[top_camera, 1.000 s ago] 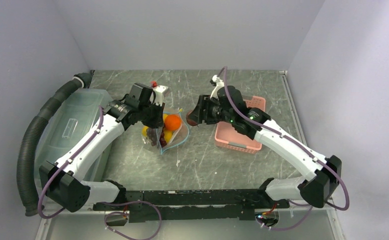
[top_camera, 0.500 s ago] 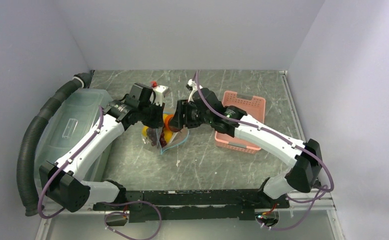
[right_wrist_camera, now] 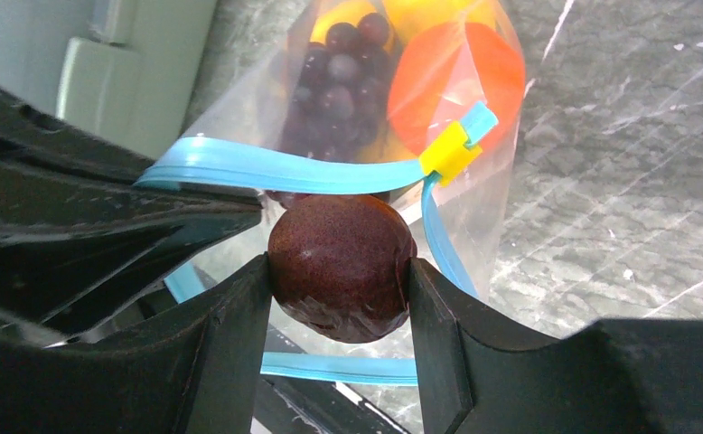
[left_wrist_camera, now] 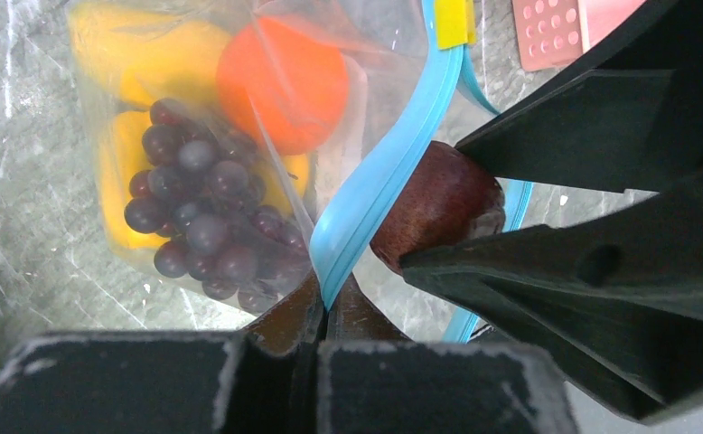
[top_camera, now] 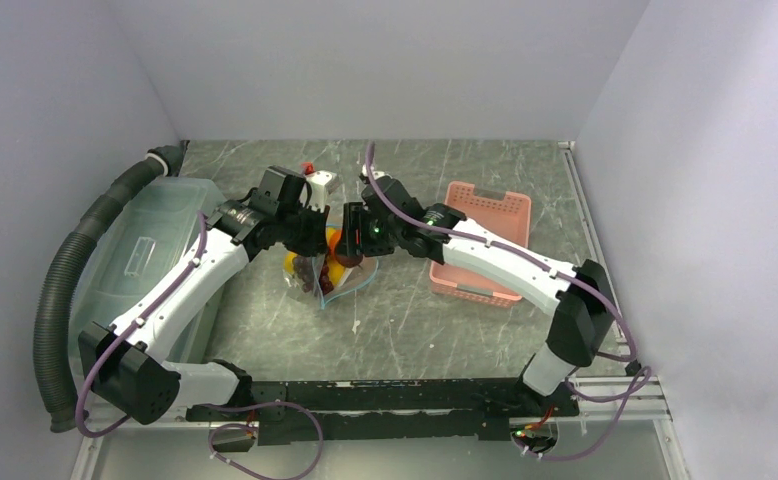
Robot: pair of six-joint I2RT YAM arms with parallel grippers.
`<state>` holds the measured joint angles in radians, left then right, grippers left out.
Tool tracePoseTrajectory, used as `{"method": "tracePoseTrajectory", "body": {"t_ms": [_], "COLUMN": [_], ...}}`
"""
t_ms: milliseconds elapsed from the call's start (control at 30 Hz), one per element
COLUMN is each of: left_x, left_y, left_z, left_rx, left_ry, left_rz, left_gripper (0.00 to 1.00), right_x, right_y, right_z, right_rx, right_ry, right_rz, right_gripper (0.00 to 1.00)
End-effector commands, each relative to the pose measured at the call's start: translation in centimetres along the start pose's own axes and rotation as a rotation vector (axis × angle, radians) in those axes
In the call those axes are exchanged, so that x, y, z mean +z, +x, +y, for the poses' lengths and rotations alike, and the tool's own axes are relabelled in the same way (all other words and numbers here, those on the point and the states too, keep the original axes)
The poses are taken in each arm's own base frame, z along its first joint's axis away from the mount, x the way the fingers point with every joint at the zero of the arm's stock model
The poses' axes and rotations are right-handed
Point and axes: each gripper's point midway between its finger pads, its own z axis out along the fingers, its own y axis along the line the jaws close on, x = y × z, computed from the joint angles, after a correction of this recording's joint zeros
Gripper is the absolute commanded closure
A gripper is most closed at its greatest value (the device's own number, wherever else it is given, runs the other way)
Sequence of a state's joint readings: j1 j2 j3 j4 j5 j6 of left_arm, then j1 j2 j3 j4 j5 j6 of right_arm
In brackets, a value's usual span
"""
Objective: Place the food in the zip-top bag and seal the zipper
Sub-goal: Place the fake fruit in the zipper food storage bag.
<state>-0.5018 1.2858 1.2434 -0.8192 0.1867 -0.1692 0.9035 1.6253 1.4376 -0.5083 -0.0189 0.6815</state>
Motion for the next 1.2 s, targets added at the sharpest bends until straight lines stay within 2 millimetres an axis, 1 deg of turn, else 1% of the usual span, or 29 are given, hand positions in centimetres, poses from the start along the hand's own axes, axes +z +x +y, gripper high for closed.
{"method": "tracePoseTrajectory", "body": {"t_ms": [0, 133, 400, 500, 600, 733, 1067, 1167], "left_x": [-0.5, -0.5, -0.4, -0.4, -0.4, -0.3, -0.1, -0.2], "left_y": [-1.2, -1.2, -1.1, -1.1, -1.1, -1.1, -1.0, -0.9], "left_z": [-0.8, -0.8, -0.8, -0.8, -0.8, -0.8, -1.0, -1.1], "left_rx": [0.029, 0.028, 0.027, 0.028, 0.028, 0.028, 0.032, 0.043], "left_ry": [0.038, 0.039, 0.037, 0.038, 0.038, 0.039, 0.05, 0.063], "left_rz": [-0.055, -0.053, -0.05, -0.051, -0.049, -0.047, -0.038, -0.037], "left_gripper": [1.0, 1.0, 1.0, 1.0, 1.0, 1.0, 1.0, 1.0], "right_x": [0.0, 0.1, -0.7, -1.1, -2.2, -3.9, -7.5, -9.0], "right_y": [-0.9, -0.9, -1.6, -2.0, -2.5, -3.4, -4.7, -5.2], "right_z": [0.4, 0.6, 0.9, 1.1, 1.6, 1.5, 0.2, -0.1], "right_rx": [-0.005, -0.011, -0.02, -0.022, -0.03, -0.051, -0.136, -0.183], "right_ry": [0.031, 0.039, 0.038, 0.031, 0.014, 0.021, 0.061, 0.064], "right_rz": [-0.025, -0.029, -0.057, -0.069, -0.096, -0.14, -0.237, -0.275], "right_gripper": [0.51, 0.4, 0.18, 0.18, 0.17, 0.18, 0.21, 0.21]}}
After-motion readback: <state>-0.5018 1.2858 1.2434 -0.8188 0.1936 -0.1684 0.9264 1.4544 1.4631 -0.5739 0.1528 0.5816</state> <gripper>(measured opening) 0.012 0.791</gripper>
